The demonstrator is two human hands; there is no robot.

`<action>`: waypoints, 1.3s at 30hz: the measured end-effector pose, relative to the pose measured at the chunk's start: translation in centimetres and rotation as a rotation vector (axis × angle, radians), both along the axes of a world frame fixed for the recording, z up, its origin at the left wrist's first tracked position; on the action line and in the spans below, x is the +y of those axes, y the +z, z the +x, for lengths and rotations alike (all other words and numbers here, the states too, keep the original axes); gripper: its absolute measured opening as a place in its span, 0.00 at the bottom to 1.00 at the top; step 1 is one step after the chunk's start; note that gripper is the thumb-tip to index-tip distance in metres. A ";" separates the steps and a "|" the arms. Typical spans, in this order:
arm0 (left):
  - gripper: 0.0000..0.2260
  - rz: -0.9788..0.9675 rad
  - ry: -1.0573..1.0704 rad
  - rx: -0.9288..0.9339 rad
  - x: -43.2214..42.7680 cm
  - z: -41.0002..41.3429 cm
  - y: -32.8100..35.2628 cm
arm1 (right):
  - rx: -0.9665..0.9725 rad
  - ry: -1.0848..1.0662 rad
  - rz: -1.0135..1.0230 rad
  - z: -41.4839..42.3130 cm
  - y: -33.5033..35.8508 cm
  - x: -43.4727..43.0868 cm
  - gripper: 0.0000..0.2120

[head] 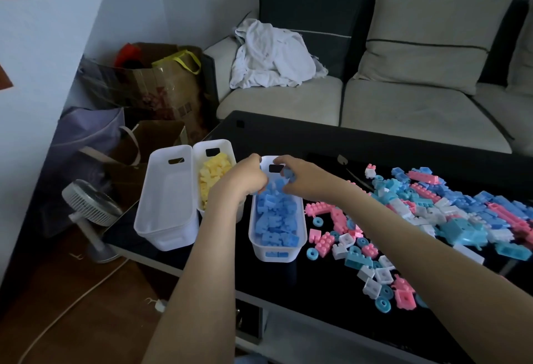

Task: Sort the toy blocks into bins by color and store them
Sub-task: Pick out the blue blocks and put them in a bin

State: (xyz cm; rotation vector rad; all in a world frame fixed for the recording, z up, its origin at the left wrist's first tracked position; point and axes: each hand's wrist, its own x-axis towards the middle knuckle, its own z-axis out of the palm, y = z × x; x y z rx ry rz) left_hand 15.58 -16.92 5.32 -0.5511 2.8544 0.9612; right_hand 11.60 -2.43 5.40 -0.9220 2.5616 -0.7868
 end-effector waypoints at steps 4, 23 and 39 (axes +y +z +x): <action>0.29 -0.023 -0.090 -0.045 0.3 -0.2 -0.2 | -0.008 0.071 0.108 1.1 0.3 0.1 0.32; 0.26 -0.381 -0.190 0.212 6.0 -1.1 0.8 | 0.102 -0.247 0.141 -2.9 -1.7 11.2 0.24; 0.23 -0.414 -0.527 -0.210 12.8 -9.9 -2.5 | 0.194 -0.294 -0.027 -7.7 -4.2 19.2 0.16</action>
